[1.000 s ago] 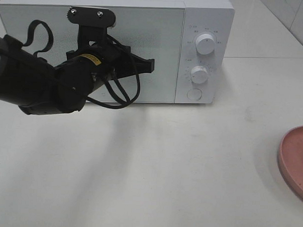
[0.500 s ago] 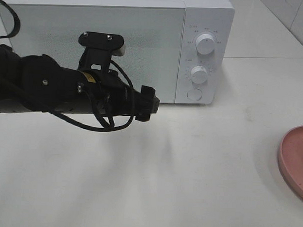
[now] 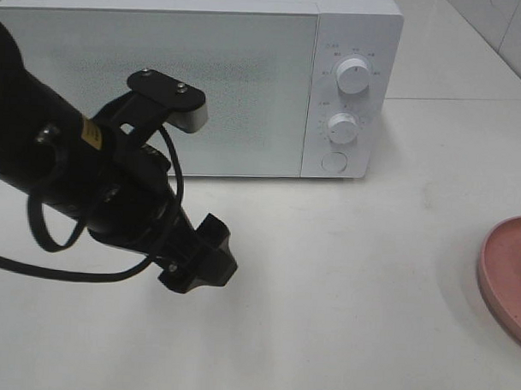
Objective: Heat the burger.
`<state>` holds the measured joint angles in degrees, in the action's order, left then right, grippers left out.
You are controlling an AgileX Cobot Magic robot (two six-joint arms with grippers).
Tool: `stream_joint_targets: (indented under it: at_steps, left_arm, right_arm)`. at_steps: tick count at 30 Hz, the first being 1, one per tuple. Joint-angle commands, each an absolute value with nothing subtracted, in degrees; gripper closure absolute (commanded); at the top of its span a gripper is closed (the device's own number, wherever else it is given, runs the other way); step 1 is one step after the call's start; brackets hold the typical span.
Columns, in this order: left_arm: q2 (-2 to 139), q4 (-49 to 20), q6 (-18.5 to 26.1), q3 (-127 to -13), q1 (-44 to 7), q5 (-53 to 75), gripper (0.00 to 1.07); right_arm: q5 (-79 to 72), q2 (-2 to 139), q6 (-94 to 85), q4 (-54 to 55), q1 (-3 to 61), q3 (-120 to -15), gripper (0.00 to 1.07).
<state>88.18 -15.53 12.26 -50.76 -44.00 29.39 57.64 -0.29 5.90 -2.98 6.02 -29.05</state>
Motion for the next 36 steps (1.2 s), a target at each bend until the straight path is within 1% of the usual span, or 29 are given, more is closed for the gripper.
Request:
stream_joint_targets:
  at_steps: [1, 2, 3, 4, 5, 6, 7, 8, 9, 10, 11, 12, 13, 14, 15, 16, 17, 18, 19, 20, 22, 28, 30, 31, 33, 34, 35, 36]
  left_arm:
    - [84.80, -12.38, 5.73, -50.59, -42.06, 35.64, 0.06]
    - [84.80, -12.38, 5.73, -50.59, -42.06, 35.64, 0.06]
    - [83.02, -11.06, 3.27, -50.71, -39.42, 39.08, 0.06]
    - [80.96, -10.20, 2.52, -50.71, -36.33, 43.32, 0.06]
    - [80.96, -10.20, 2.52, -50.71, -36.33, 43.32, 0.06]
    - [79.93, -9.85, 2.58, -50.71, -34.38, 45.44, 0.06]
    - [78.09, -9.57, 2.58, -50.71, -29.97, 49.16, 0.06]
    - [78.09, -9.57, 2.58, -50.71, -29.97, 49.16, 0.06]
    - [77.06, -9.28, 2.58, -50.71, -27.62, 51.17, 0.06]
    - [75.40, -8.82, 2.58, -50.71, -22.92, 54.66, 0.06]
    - [75.40, -8.82, 2.58, -50.71, -22.92, 54.66, 0.06]
    - [74.43, -8.54, 2.58, -50.71, -20.23, 56.55, 0.06]
    - [72.59, -7.79, 2.58, -50.71, -15.53, 59.93, 0.06]
    - [72.59, -7.79, 2.58, -50.71, -15.53, 59.93, 0.06]
    - [71.62, -7.39, 2.58, -50.71, -13.01, 61.59, 0.06]
    - [71.62, -7.39, 2.58, -50.71, -13.01, 61.59, 0.06]
    - [69.84, -6.76, 2.64, -50.71, -8.42, 64.63, 0.06]
    - [68.98, -6.42, 2.75, -50.71, -6.76, 65.83, 0.06]
    - [67.04, -5.56, 2.75, -50.71, -3.21, 68.01, 0.06]
    - [67.04, -5.56, 2.75, -50.71, -3.21, 68.01, 0.06]
    - [63.14, -5.73, 2.75, -50.08, 1.03, 69.21, 0.06]
    - [56.38, -5.73, 2.75, -46.12, 1.95, 67.04, 0.06]
    - [48.59, -5.73, 2.75, -40.91, 1.95, 64.69, 0.06]
    - [48.59, -5.73, 2.75, -40.91, 1.95, 64.69, 0.06]
    - [42.51, -5.73, 2.75, -38.04, 1.95, 64.40, 0.06]
    - [42.51, -5.73, 2.75, -38.04, 1.95, 64.40, 0.06]
    - [38.45, -5.73, 2.75, -36.50, 1.95, 64.11, 0.06]
    - [38.45, -5.73, 2.75, -36.50, 1.95, 64.11, 0.06]
  right_arm:
    - [56.95, -2.01, 5.73, -3.38, 5.73, -28.88, 0.32]
    - [56.95, -2.01, 5.73, -3.38, 5.73, -28.88, 0.32]
    - [56.95, -2.01, 5.73, -3.38, 5.73, -28.88, 0.32]
    - [56.95, -2.01, 5.73, -3.38, 5.73, -28.88, 0.32]
    - [56.95, -2.01, 5.73, -3.38, 5.73, -28.88, 0.32]
    - [56.95, -2.01, 5.73, -3.38, 5.73, -28.88, 0.32]
    - [56.95, -2.01, 5.73, -3.38, 5.73, -28.88, 0.32]
    - [56.95, -2.01, 5.73, -3.38, 5.73, -28.88, 0.32]
    - [56.95, -2.01, 5.73, -3.38, 5.73, -28.88, 0.32]
    - [56.95, -2.01, 5.73, -3.38, 5.73, -28.88, 0.32]
    - [56.95, -2.01, 5.73, -3.38, 5.73, -28.88, 0.32]
    - [56.95, -2.01, 5.73, -3.38, 5.73, -28.88, 0.32]
    - [56.95, -2.01, 5.73, -3.38, 5.73, -28.88, 0.32]
    - [56.95, -2.01, 5.73, -3.38, 5.73, -28.88, 0.32]
    - [56.95, -2.01, 5.73, -3.38, 5.73, -28.88, 0.32]
    - [56.95, -2.01, 5.73, -3.38, 5.73, -28.88, 0.32]
    - [56.95, -2.01, 5.73, -3.38, 5.73, -28.88, 0.32]
    - [56.95, -2.01, 5.73, -3.38, 5.73, -28.88, 0.32]
    - [56.95, -2.01, 5.73, -3.38, 5.73, -28.88, 0.32]
    - [56.95, -2.01, 5.73, -3.38, 5.73, -28.88, 0.32]
    - [56.95, -2.01, 5.73, -3.38, 5.73, -28.88, 0.32]
    - [56.95, -2.01, 5.73, -3.38, 5.73, -28.88, 0.32]
    - [56.95, -2.01, 5.73, -3.38, 5.73, -28.88, 0.32]
    - [56.95, -2.01, 5.73, -3.38, 5.73, -28.88, 0.32]
    - [56.95, -2.01, 5.73, -3.38, 5.73, -28.88, 0.32]
    - [56.95, -2.01, 5.73, -3.38, 5.73, -28.88, 0.32]
    - [56.95, -2.01, 5.73, -3.38, 5.73, -28.88, 0.32]
    - [56.95, -2.01, 5.73, -3.38, 5.73, -28.88, 0.32]
